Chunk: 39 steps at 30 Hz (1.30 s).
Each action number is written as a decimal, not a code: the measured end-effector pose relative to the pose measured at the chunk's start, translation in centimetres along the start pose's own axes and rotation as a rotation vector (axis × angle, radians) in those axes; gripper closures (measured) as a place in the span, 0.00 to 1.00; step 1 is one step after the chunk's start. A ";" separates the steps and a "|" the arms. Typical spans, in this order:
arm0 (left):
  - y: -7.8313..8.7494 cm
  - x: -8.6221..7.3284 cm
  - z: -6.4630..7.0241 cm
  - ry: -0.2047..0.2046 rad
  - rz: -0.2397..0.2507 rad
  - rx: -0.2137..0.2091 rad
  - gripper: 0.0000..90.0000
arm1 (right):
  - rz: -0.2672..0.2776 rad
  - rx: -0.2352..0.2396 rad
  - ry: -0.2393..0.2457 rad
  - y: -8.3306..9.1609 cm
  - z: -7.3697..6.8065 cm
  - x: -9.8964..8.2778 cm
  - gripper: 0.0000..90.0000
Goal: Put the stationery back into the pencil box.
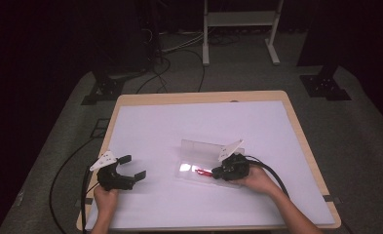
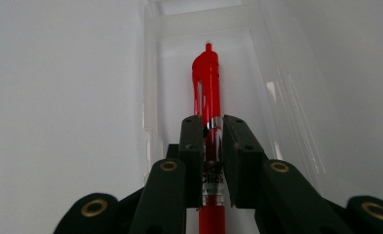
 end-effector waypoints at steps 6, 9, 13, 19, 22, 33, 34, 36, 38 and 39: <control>0.0 0.0 0.0 0.000 -0.001 0.000 0.00 | 0.030 0.003 -0.019 0.7 -0.2 -0.1 0.76; 0.0 0.0 0.0 0.000 -0.002 -0.002 0.00 | 0.056 0.004 -0.027 1.4 -0.4 -0.1 0.73; 0.0 0.0 0.0 0.000 -0.001 0.001 0.00 | 0.097 -0.007 -0.016 3.0 -1.0 -0.2 0.68; 0.0 0.0 0.0 -0.001 0.000 0.002 0.00 | 0.108 -0.015 -0.022 4.2 -1.3 -0.9 0.65; 0.0 0.0 0.0 0.000 0.000 0.002 0.00 | 0.116 -0.021 -0.026 4.9 -1.5 -1.3 0.63; -0.1 0.0 0.0 -0.002 0.000 0.003 0.00 | 0.139 -0.059 -0.041 7.5 -2.2 -2.9 0.60; -0.1 0.0 0.0 -0.002 0.000 0.003 0.00 | 0.139 -0.059 -0.041 7.5 -2.2 -2.9 0.60; -0.1 0.0 0.0 -0.002 0.000 0.003 0.00 | 0.141 -0.064 -0.044 7.9 -2.3 -3.3 0.60; -0.1 0.0 0.0 -0.002 0.000 0.003 0.00 | 0.145 -0.071 -0.049 8.2 -2.4 -3.6 0.59; -0.1 0.0 0.0 -0.002 0.000 0.003 0.00 | 0.146 -0.072 -0.053 8.3 -2.4 -3.8 0.59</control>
Point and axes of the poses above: each handheld gripper's, and its own axes: y roughly backward along the jaws, x roughly out of its top, z roughly to its right, the point moved 3 cm from there along -y, roughly forward along the jaws, and after that the axes turned 13 degrees about x, right-handed, at the moved point
